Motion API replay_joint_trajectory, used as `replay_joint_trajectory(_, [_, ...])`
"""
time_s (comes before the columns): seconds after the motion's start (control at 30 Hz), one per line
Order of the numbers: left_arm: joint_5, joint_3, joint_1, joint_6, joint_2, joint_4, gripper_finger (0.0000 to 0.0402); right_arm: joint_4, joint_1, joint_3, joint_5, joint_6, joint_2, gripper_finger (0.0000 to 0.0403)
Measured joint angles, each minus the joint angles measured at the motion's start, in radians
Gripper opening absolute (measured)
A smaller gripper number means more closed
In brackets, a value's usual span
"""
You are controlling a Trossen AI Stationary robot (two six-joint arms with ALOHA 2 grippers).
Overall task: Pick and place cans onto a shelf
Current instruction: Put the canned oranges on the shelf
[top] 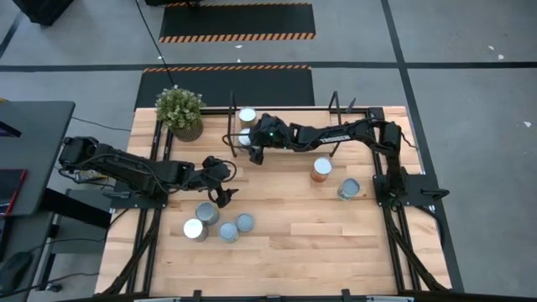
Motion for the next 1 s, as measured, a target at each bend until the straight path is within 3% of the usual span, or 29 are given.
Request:
replay_joint_trajectory(0.2, [0.0, 0.0, 0.0, -0.008, 0.0, -0.01, 0.0389, 0.024, -0.007, 0.001, -0.002, 0.017, 0.012, 0.0342])
replay_joint_trajectory(0.57, [0.0, 0.0, 0.0, -0.015, 0.0, -0.006, 0.0389, 0.032, -0.017, -0.001, -0.007, -0.01, 0.013, 0.0389])
replay_joint_trajectory(1.0, [0.0, 0.0, 0.0, -0.015, 0.0, -0.008, 0.0389, 0.032, -0.008, -0.002, -0.009, -0.096, -0.028, 0.0392])
